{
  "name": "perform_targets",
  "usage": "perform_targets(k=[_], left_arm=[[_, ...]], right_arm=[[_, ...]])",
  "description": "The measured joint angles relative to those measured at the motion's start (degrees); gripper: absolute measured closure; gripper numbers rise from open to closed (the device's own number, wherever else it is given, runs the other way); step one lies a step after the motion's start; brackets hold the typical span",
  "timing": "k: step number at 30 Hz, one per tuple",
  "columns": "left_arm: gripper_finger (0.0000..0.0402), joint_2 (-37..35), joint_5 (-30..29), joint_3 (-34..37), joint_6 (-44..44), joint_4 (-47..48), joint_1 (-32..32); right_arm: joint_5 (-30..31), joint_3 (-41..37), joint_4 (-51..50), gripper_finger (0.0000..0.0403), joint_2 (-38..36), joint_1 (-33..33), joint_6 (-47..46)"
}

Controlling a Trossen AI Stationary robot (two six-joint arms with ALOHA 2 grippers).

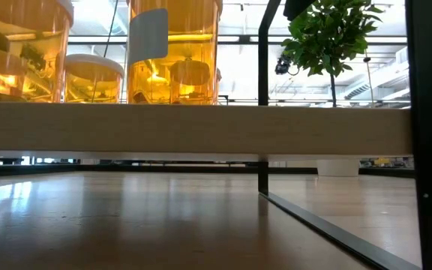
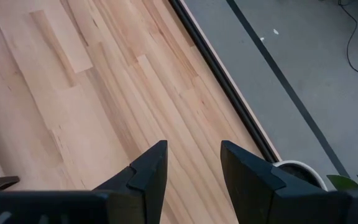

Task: Pick and place medicine bottles onto shelf by color
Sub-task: Align the orange pill bottle with the other orange pill bottle on the shelf

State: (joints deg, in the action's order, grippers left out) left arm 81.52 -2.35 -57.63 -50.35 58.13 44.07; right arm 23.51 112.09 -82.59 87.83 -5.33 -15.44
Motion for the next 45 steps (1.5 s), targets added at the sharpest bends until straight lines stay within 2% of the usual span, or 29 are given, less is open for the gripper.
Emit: perform_targets(k=[5,16,24,45], left_arm=[[0.0181,0.08,-0.46,0.00,-0.04,-0.05,-0.46],[0.0119,0.10,-0.66,0.00,-0.03,-0.11,-0.50],[0.0091,0.12,-0.63,-1.02,-0.04,-0.24,-0.50],[0.0087,0.12,0.46,-3.13,1.66,3.27,-1.60]], right_arm=[[0.00,0.00,0.01,0.0246,0.00,-0.01,0.19],[0.00,0.00,0.02,0.0246,0.00,-0.01,0.17],[0.00,0.00,0.01,0.0246,0.00,-0.01,0.11],[0.02,0.00,0.24,0.0246,0.00,-0.01,0.19]])
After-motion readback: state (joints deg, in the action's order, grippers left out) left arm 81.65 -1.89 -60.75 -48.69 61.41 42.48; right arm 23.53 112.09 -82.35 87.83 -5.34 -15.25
